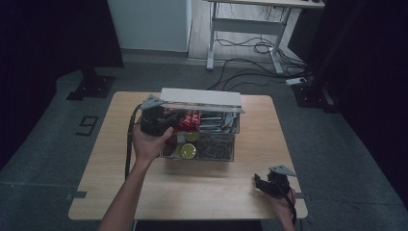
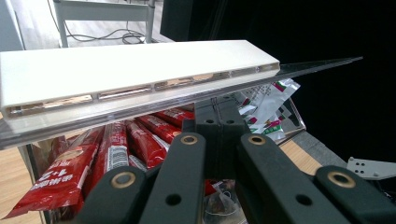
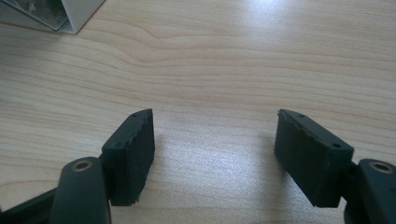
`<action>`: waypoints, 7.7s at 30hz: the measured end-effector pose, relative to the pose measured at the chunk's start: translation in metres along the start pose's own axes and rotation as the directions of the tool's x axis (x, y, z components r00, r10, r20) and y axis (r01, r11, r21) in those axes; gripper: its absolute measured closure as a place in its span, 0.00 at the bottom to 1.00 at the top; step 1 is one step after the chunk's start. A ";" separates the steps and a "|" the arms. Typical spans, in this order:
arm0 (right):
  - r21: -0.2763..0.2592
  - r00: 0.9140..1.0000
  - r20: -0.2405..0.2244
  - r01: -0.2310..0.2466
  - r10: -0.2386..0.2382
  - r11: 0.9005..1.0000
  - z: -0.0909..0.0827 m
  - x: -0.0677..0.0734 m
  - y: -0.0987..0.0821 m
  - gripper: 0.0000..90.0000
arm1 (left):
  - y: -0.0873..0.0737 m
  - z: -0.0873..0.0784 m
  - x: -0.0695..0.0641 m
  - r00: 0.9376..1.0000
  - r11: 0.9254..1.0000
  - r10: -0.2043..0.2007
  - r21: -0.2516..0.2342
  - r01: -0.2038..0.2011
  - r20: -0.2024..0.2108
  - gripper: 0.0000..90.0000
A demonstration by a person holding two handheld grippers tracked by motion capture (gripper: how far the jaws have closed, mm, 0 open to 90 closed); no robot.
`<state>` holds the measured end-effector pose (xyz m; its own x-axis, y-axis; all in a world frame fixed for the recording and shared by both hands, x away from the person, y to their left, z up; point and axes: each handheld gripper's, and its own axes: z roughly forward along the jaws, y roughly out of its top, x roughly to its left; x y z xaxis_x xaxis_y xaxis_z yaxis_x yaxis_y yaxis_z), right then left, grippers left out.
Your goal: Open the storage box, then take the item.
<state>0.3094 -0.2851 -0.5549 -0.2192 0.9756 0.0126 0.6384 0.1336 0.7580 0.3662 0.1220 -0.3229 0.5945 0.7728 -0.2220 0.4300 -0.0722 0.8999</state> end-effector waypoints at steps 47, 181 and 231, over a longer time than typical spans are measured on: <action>-0.314 0.959 -0.259 0.027 -0.113 0.949 -0.089 0.060 0.141 0.51 | -0.003 0.011 0.007 1.000 0.999 -0.009 0.037 0.008 0.024 1.00; -0.469 0.963 -0.269 -0.101 -0.033 0.877 -0.104 0.045 0.173 0.99 | 0.001 0.017 0.007 0.998 0.998 -0.052 0.041 0.050 0.046 1.00; -0.428 0.986 -0.164 -0.094 0.025 0.899 -0.090 0.004 0.134 0.99 | -0.004 0.017 0.007 0.997 0.998 -0.055 0.043 0.053 0.050 1.00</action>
<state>0.3274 -0.2785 -0.3945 -0.3211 0.9369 0.1386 0.2782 -0.0466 0.9594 0.3803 0.1174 -0.3340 0.6029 0.7433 -0.2897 0.4895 -0.0580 0.8701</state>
